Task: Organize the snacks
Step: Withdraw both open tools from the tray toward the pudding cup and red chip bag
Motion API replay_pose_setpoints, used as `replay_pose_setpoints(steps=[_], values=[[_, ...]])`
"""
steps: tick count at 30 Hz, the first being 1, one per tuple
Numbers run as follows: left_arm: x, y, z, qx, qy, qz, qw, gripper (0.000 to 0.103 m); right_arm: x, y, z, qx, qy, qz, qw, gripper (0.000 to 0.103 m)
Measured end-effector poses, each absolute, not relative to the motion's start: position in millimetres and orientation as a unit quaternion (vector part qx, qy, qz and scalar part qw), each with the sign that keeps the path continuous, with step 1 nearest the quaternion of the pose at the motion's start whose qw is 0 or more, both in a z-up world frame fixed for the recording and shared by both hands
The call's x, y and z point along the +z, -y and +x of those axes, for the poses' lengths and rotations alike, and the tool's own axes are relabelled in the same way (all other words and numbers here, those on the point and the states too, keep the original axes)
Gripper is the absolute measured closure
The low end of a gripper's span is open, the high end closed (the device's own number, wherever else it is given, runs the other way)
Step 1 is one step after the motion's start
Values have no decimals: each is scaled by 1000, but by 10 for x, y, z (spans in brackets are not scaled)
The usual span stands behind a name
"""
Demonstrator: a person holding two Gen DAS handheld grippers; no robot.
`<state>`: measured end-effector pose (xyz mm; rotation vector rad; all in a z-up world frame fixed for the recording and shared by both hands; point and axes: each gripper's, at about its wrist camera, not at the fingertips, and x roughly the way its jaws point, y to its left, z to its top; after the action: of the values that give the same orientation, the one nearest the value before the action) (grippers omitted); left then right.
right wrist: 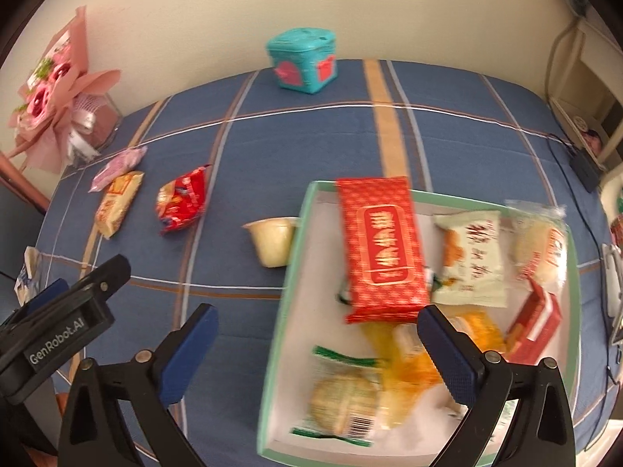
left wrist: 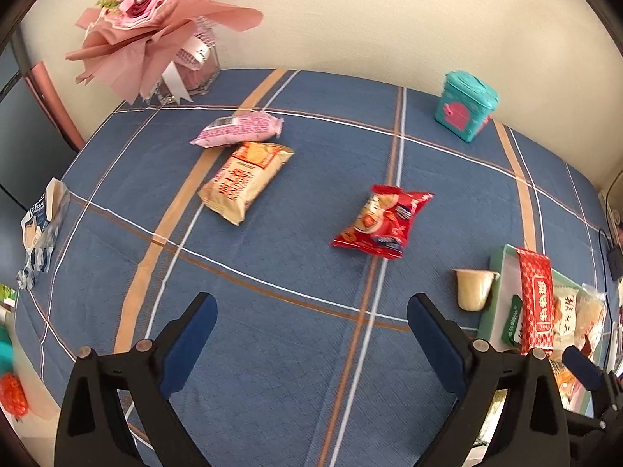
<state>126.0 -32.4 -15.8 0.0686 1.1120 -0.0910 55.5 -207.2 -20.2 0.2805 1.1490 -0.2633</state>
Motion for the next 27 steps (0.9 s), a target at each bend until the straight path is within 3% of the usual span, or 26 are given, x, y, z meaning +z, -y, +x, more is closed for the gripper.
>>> replay_pose_setpoints(steps=[21,27], values=[[-129,-87,1701,-35,-504,-16,863,5,-378,1758,999,-113,-539,120,826,0],[-235,60,1802,-62,-521,-66,849,5,-318,1884,1084,-123,-521,132,834,6]])
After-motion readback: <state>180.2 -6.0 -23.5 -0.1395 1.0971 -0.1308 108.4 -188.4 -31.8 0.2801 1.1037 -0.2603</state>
